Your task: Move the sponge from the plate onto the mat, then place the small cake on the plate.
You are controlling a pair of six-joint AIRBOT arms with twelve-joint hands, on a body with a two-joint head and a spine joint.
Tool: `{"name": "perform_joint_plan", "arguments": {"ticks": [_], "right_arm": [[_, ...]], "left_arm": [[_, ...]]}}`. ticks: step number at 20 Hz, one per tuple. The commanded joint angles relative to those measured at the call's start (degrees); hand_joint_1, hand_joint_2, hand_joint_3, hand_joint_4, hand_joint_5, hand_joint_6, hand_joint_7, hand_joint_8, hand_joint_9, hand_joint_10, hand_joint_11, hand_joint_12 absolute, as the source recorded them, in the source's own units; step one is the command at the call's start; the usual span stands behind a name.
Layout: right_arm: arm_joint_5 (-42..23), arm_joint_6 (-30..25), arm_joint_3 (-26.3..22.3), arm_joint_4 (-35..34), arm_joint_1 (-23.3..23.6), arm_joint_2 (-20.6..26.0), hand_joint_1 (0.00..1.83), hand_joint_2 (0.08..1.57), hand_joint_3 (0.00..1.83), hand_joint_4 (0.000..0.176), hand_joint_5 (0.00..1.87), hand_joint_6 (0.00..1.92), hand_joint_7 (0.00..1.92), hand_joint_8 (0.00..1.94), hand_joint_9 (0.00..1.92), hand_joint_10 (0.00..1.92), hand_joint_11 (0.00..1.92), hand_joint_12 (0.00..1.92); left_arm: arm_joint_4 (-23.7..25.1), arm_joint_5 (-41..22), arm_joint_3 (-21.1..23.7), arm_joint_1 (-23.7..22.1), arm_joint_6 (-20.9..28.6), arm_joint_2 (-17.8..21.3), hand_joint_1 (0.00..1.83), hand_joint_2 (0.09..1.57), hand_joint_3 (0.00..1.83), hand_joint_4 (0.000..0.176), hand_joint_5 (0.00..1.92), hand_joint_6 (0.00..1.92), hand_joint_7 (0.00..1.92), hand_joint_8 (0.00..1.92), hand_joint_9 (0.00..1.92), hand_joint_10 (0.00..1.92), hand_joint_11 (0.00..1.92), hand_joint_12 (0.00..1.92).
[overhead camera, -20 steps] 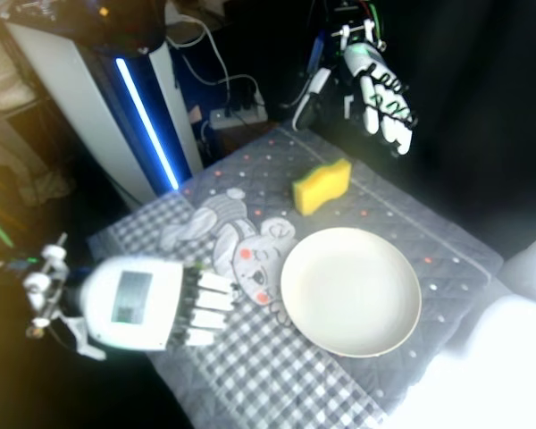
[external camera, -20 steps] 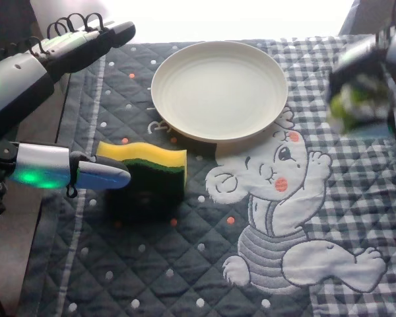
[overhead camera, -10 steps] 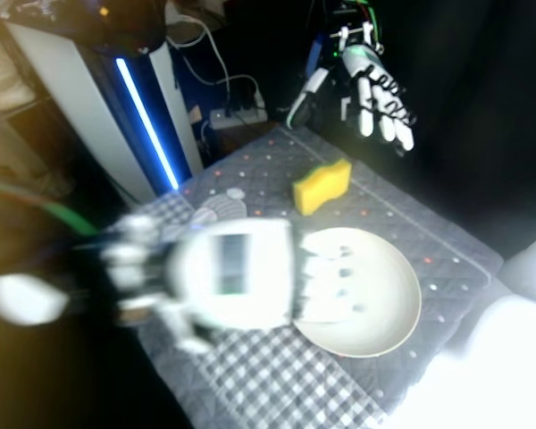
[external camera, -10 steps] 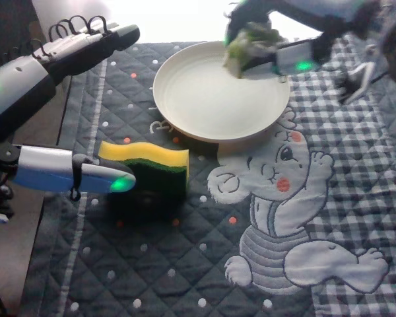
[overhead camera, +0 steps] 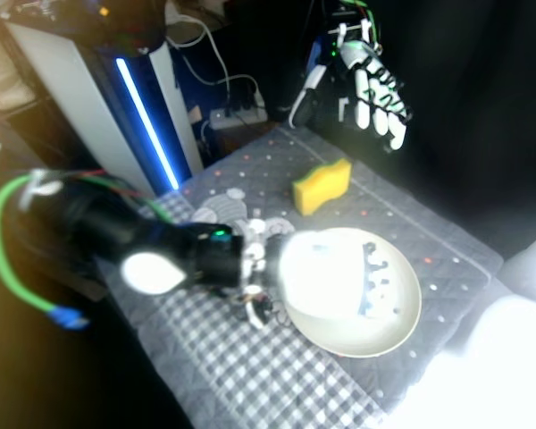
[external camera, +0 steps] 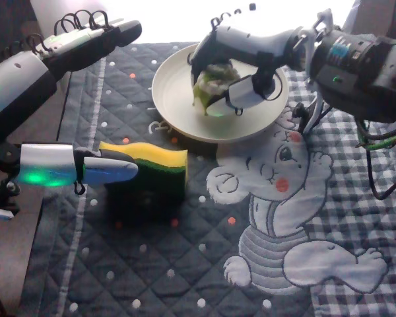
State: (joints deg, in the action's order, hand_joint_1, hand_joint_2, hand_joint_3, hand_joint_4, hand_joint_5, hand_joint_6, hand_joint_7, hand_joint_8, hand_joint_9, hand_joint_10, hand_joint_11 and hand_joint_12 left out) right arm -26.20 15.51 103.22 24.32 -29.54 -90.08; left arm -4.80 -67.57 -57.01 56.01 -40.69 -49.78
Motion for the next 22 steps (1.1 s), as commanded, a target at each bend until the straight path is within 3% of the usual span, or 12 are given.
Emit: {"name": "perform_joint_plan", "arguments": {"ticks": [1, 3, 5, 7, 9, 11, 13, 14, 16, 17, 18, 22], "right_arm": [[-5.8, -0.9, 0.6, -1.1, 1.0, 0.3, 1.09, 1.11, 0.0, 0.0, 0.74, 0.5, 0.76, 0.57, 0.75, 0.49, 0.45, 1.24], [-5.8, -4.9, 1.4, 2.8, 1.0, 0.4, 1.0, 0.99, 0.0, 0.047, 0.51, 0.03, 0.55, 0.05, 0.58, 0.14, 0.23, 1.09], [-5.9, -6.2, 1.0, 5.0, 1.0, 1.9, 0.91, 0.92, 0.0, 0.12, 0.31, 0.0, 0.38, 0.0, 0.46, 0.02, 0.02, 1.11], [-6.8, -6.2, -0.3, 5.6, 1.0, 4.4, 0.79, 0.9, 0.0, 0.144, 0.18, 0.0, 0.32, 0.0, 0.39, 0.0, 0.0, 1.08], [-9.3, -6.2, -2.7, 5.6, 1.0, 8.0, 0.84, 0.85, 0.0, 0.116, 0.16, 0.0, 0.33, 0.01, 0.36, 0.0, 0.0, 1.0], [-13.7, -6.2, -6.5, 4.0, 1.0, 13.3, 0.88, 0.85, 0.0, 0.141, 0.14, 0.0, 0.25, 0.0, 0.28, 0.0, 0.0, 0.92], [-18.2, -6.1, -9.6, 1.6, 1.0, 15.8, 0.78, 0.9, 0.0, 0.127, 0.16, 0.0, 0.25, 0.0, 0.19, 0.02, 0.0, 0.14], [-20.9, -5.9, -11.6, -0.2, 1.0, 18.2, 0.75, 0.93, 0.01, 0.123, 0.14, 0.0, 0.21, 0.0, 0.16, 0.01, 0.0, 0.06], [-27.4, -3.9, -15.4, -5.2, 1.0, 23.1, 0.71, 0.9, 0.0, 0.131, 0.19, 0.0, 0.26, 0.0, 0.21, 0.01, 0.08, 0.11], [-29.9, -2.4, -17.2, -7.3, 1.0, 25.3, 0.78, 0.9, 0.0, 0.117, 0.21, 0.01, 0.28, 0.01, 0.2, 0.0, 0.07, 0.12], [-32.8, -0.1, -20.0, -9.5, 0.9, 28.0, 0.82, 0.87, 0.0, 0.141, 0.25, 0.0, 0.32, 0.0, 0.23, 0.0, 0.11, 0.16], [-42.0, 3.5, -26.7, -16.2, -6.8, 33.6, 0.84, 0.95, 0.01, 0.118, 0.25, 0.0, 0.33, 0.0, 0.24, 0.0, 0.05, 0.16]], "left_arm": [[-0.5, -7.3, 0.1, -0.7, 0.6, -0.1, 0.96, 0.84, 0.0, 0.012, 0.21, 0.0, 0.12, 0.0, 0.09, 0.0, 0.0, 0.66], [-0.6, -7.3, 0.0, -0.6, 0.8, -0.1, 0.98, 0.83, 0.0, 0.006, 0.22, 0.01, 0.12, 0.0, 0.09, 0.0, 0.0, 0.66], [-0.6, -7.3, 0.0, -0.6, 0.8, -0.1, 0.98, 0.82, 0.0, 0.003, 0.22, 0.0, 0.12, 0.0, 0.09, 0.0, 0.0, 0.67], [-0.7, -7.4, 0.1, -0.5, 0.8, -0.1, 1.0, 0.82, 0.0, 0.003, 0.23, 0.0, 0.12, 0.0, 0.09, 0.0, 0.0, 0.69], [-1.0, -7.6, 0.2, -0.2, 1.0, -0.1, 1.01, 0.83, 0.0, 0.0, 0.23, 0.0, 0.12, 0.0, 0.08, 0.0, 0.0, 0.65], [-1.3, -8.3, 0.3, 0.1, 1.1, 0.0, 1.0, 0.82, 0.0, 0.0, 0.25, 0.01, 0.14, 0.0, 0.09, 0.0, 0.0, 0.67], [-1.9, -9.2, 0.5, 0.5, 1.1, 0.3, 1.0, 0.82, 0.0, 0.0, 0.23, 0.0, 0.12, 0.0, 0.07, 0.01, 0.0, 0.58], [-2.4, -10.0, 0.8, 1.0, 1.1, 0.5, 1.0, 0.82, 0.0, 0.0, 0.23, 0.0, 0.12, 0.0, 0.07, 0.0, 0.0, 0.6], [-4.4, -12.8, 1.3, 3.1, 1.1, 1.0, 1.02, 0.83, 0.0, 0.0, 0.22, 0.0, 0.11, 0.0, 0.05, 0.0, 0.0, 0.55], [-5.3, -14.2, 1.4, 4.0, 1.1, 1.1, 0.99, 0.81, 0.0, 0.0, 0.26, 0.01, 0.12, 0.0, 0.05, 0.0, 0.0, 0.26], [-6.4, -16.0, 1.7, 4.8, 1.1, 1.3, 0.95, 0.8, 0.0, 0.0, 0.25, 0.0, 0.13, 0.0, 0.04, 0.0, 0.0, 0.05], [-10.4, -22.2, 2.8, 9.2, 1.4, 2.0, 0.95, 0.82, 0.0, 0.0, 0.25, 0.0, 0.13, 0.0, 0.03, 0.0, 0.03, 0.02]]}}
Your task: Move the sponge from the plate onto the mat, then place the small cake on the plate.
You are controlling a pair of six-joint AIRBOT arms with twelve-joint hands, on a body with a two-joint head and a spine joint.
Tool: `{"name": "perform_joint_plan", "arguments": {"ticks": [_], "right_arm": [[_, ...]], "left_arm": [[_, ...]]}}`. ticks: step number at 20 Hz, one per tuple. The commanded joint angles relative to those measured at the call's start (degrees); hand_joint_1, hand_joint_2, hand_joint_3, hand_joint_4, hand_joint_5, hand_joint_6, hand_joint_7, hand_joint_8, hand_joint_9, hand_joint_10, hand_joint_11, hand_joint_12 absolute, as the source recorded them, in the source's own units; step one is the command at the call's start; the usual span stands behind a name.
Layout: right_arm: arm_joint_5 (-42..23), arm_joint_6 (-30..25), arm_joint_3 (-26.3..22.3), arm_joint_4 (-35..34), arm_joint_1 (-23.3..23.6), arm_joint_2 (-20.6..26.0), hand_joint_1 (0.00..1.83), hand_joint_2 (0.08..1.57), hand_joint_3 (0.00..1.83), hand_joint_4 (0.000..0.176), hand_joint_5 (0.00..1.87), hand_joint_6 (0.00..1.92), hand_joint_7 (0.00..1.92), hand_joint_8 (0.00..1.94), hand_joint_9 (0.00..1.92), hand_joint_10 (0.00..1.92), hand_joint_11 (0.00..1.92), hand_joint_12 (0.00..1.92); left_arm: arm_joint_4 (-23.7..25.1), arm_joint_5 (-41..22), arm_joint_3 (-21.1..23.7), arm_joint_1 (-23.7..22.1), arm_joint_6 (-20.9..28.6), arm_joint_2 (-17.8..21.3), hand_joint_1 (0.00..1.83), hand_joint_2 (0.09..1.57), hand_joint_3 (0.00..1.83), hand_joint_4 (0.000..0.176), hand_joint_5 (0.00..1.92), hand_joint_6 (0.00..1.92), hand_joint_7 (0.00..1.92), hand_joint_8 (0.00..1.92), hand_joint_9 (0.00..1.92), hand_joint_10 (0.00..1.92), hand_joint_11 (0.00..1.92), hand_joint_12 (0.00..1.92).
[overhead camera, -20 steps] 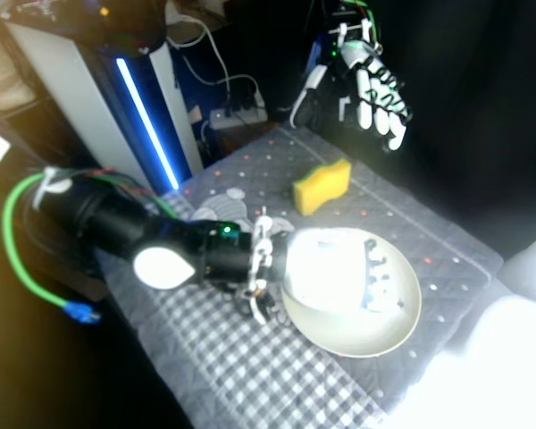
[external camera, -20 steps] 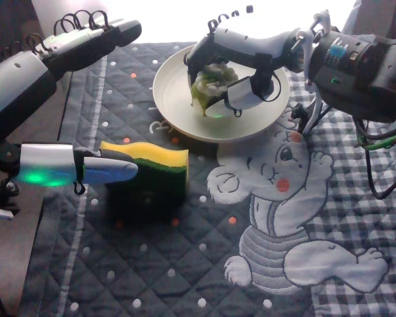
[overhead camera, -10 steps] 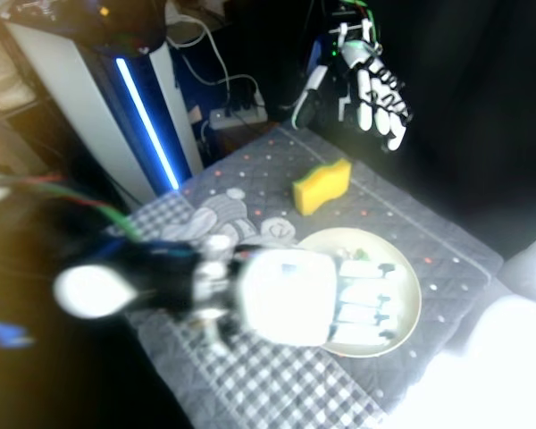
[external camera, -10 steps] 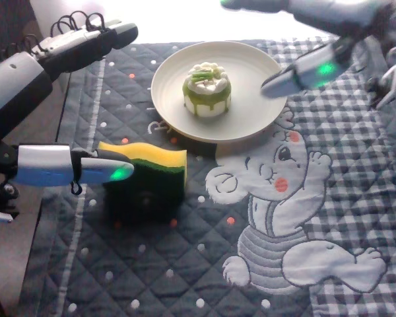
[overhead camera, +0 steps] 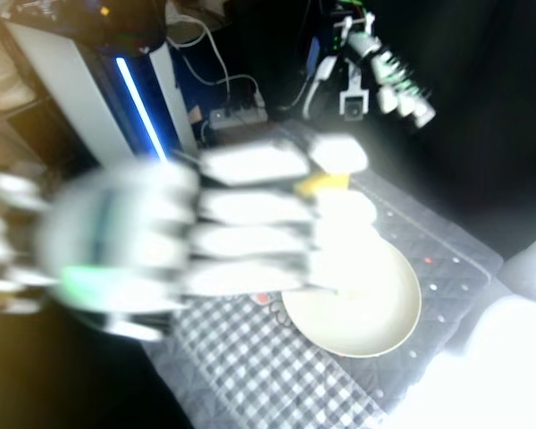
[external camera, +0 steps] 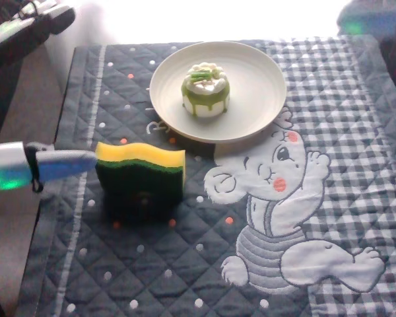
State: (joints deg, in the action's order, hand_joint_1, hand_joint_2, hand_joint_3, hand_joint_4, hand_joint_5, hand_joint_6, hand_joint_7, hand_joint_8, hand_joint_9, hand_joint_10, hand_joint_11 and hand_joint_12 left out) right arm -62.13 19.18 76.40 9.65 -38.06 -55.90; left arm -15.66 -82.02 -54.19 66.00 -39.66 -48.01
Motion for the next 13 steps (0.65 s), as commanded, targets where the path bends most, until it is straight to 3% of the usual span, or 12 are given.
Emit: {"name": "perform_joint_plan", "arguments": {"ticks": [1, 4, 5, 6, 8, 9, 10, 11, 13], "right_arm": [[-7.7, 0.1, -0.7, -3.2, -0.7, -0.1, 0.88, 0.94, 0.0, 0.122, 0.25, 0.0, 0.33, 0.0, 0.25, 0.01, 0.05, 0.17], [-13.9, 0.6, -3.3, -10.8, -11.6, 1.8, 0.98, 0.95, 0.0, 0.102, 0.23, 0.0, 0.28, 0.0, 0.25, 0.0, 0.05, 0.17], [-15.7, 0.7, -4.4, -13.0, -14.4, 2.4, 0.89, 0.93, 0.0, 0.112, 0.22, 0.0, 0.27, 0.0, 0.24, 0.0, 0.03, 0.16], [-17.8, 0.9, -5.5, -15.4, -17.6, 2.9, 0.87, 0.94, 0.0, 0.108, 0.22, 0.0, 0.26, 0.0, 0.24, 0.0, 0.02, 0.16], [-20.2, 1.3, -7.0, -17.9, -21.5, 3.3, 0.84, 0.93, 0.0, 0.127, 0.22, 0.0, 0.25, 0.0, 0.22, 0.0, 0.0, 0.16], [-21.3, 1.3, -7.7, -18.9, -23.2, 3.3, 0.84, 0.92, 0.0, 0.111, 0.22, 0.0, 0.23, 0.0, 0.24, 0.0, 0.0, 0.28], [-22.1, 1.3, -8.3, -19.7, -24.4, 3.4, 0.8, 0.92, 0.0, 0.08, 0.21, 0.0, 0.22, 0.0, 0.25, 0.0, 0.0, 0.37], [-22.5, 1.3, -8.5, -20.2, -25.0, 3.4, 0.79, 0.93, 0.0, 0.068, 0.2, 0.0, 0.22, 0.0, 0.25, 0.0, 0.0, 0.39], [-23.3, 1.3, -9.1, -20.6, -25.5, 3.4, 0.77, 0.94, 0.0, 0.08, 0.19, 0.0, 0.21, 0.0, 0.24, 0.0, 0.0, 0.38]], "left_arm": [[-0.1, -8.2, 0.1, -0.2, 0.4, 0.2, 0.93, 0.83, 0.0, 0.0, 0.24, 0.0, 0.12, 0.0, 0.01, 0.0, 0.01, 0.01], [-0.5, -8.5, 0.3, 0.6, 0.5, 0.2, 0.91, 0.84, 0.01, 0.0, 0.23, 0.0, 0.13, 0.0, 0.02, 0.0, 0.03, 0.03], [-0.6, -8.5, 0.4, 0.7, 0.6, 0.2, 0.91, 0.84, 0.01, 0.0, 0.23, 0.0, 0.13, 0.0, 0.01, 0.0, 0.03, 0.03], [-1.0, -8.7, 0.6, 1.1, 0.6, 0.2, 0.9, 0.84, 0.01, 0.0, 0.22, 0.0, 0.13, 0.0, 0.02, 0.0, 0.03, 0.03], [-2.1, -9.2, 0.8, 2.3, 1.0, 0.1, 0.86, 0.84, 0.01, 0.0, 0.19, 0.0, 0.12, 0.0, 0.02, 0.0, 0.04, 0.04], [-2.7, -9.8, 1.0, 3.1, 1.4, 0.0, 0.82, 0.84, 0.02, 0.0, 0.17, 0.0, 0.1, 0.0, 0.03, 0.01, 0.01, 0.22], [-3.4, -10.5, 1.2, 4.0, 1.8, 0.0, 0.82, 0.86, 0.03, 0.0, 0.14, 0.0, 0.09, 0.0, 0.03, 0.01, 0.0, 0.28], [-3.9, -11.1, 1.4, 4.7, 2.0, 0.0, 0.82, 0.86, 0.03, 0.0, 0.13, 0.0, 0.08, 0.0, 0.03, 0.01, 0.0, 0.29], [-5.5, -13.3, 2.0, 6.6, 2.3, 0.0, 0.81, 0.87, 0.04, 0.0, 0.1, 0.0, 0.06, 0.0, 0.01, 0.0, 0.0, 0.25]]}}
